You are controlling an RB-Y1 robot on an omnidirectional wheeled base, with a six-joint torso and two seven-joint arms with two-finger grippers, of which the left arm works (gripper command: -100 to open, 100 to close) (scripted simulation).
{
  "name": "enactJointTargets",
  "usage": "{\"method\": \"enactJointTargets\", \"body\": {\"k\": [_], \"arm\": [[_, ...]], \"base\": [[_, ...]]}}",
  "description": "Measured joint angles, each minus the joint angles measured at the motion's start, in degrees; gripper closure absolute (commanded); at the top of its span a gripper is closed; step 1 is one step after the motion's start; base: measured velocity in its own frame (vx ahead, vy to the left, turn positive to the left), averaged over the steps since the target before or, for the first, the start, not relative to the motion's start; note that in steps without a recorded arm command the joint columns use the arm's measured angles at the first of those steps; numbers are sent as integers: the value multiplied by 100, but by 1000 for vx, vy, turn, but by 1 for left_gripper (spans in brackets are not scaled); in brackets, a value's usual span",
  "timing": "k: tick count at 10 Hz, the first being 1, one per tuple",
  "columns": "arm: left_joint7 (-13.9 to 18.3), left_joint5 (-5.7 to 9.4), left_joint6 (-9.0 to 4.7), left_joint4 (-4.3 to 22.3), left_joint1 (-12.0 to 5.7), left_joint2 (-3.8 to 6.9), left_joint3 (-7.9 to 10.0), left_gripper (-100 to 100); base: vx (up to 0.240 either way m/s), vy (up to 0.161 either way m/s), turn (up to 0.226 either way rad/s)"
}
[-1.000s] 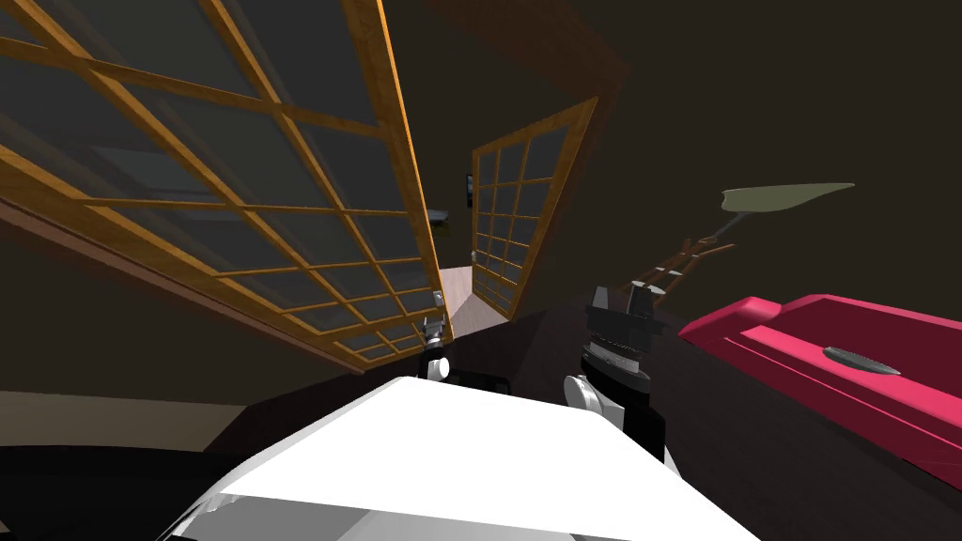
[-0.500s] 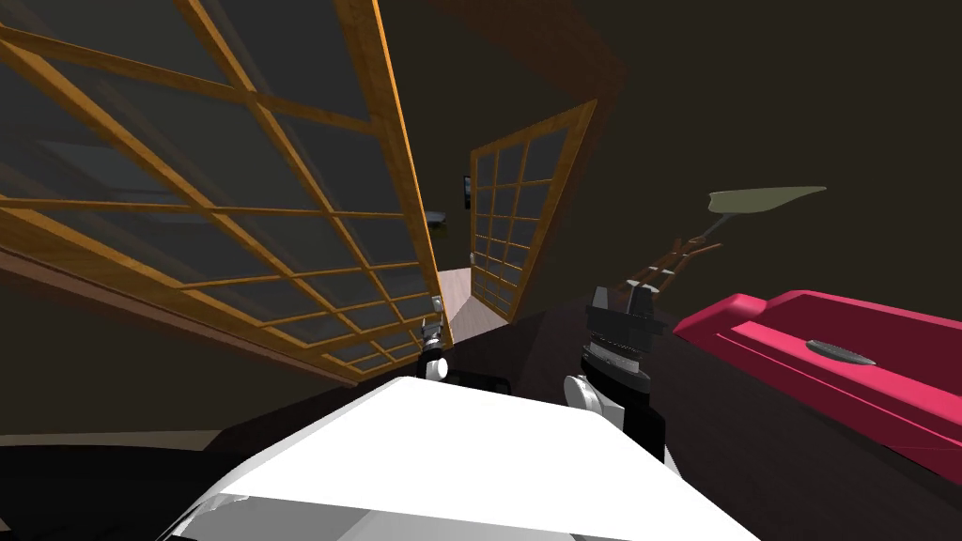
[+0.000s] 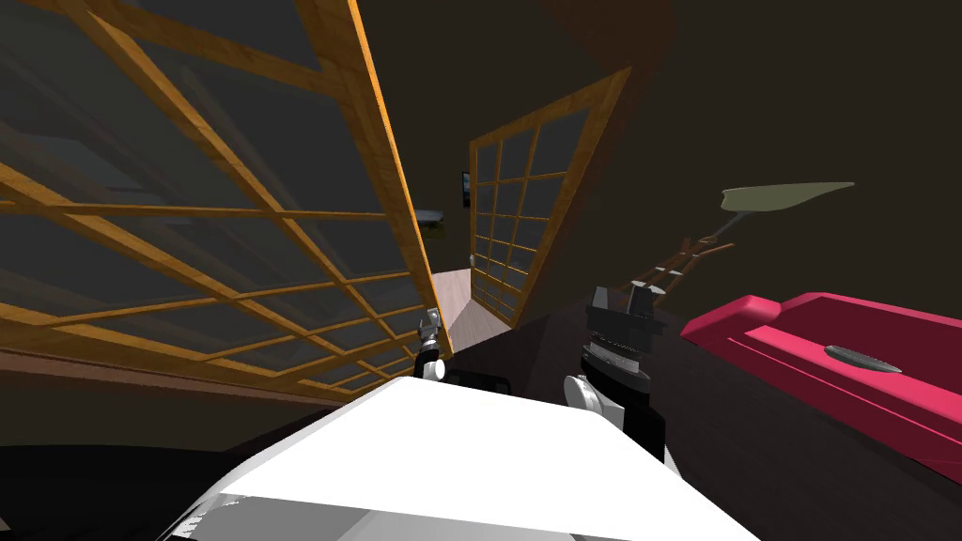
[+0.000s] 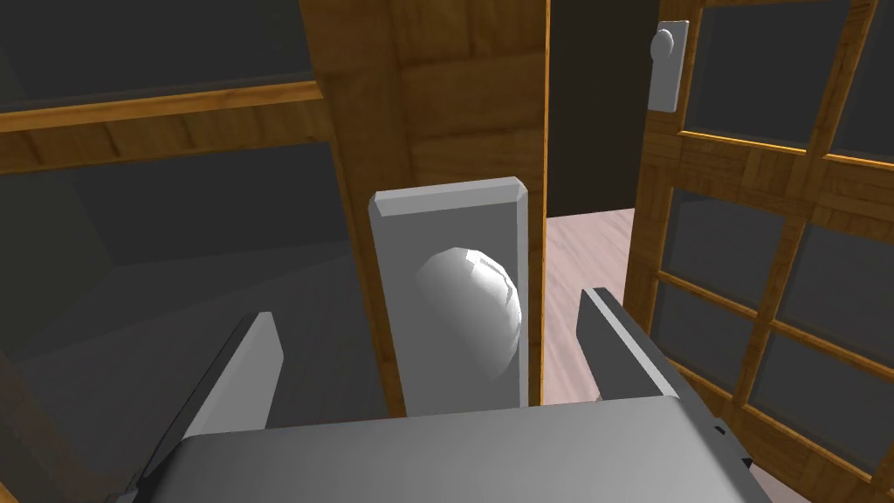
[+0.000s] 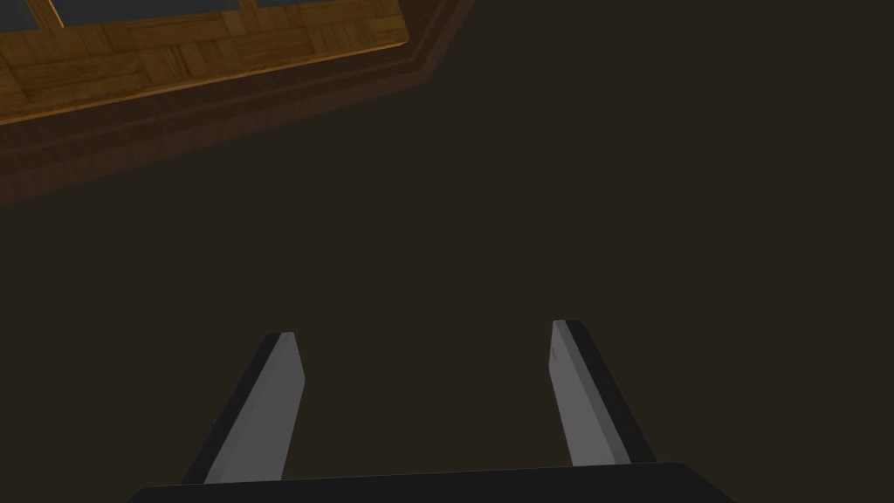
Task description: Push the door open
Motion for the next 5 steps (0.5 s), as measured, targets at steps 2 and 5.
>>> {"method": "enactJointTargets", "body": {"k": [2,5], "arm": [[22,4,-32,14,6,-64,2,100],[21,3,-5,17,-7,-58,-3,100]], "base": [[32,18,2],[-18,-16,-8]]}}
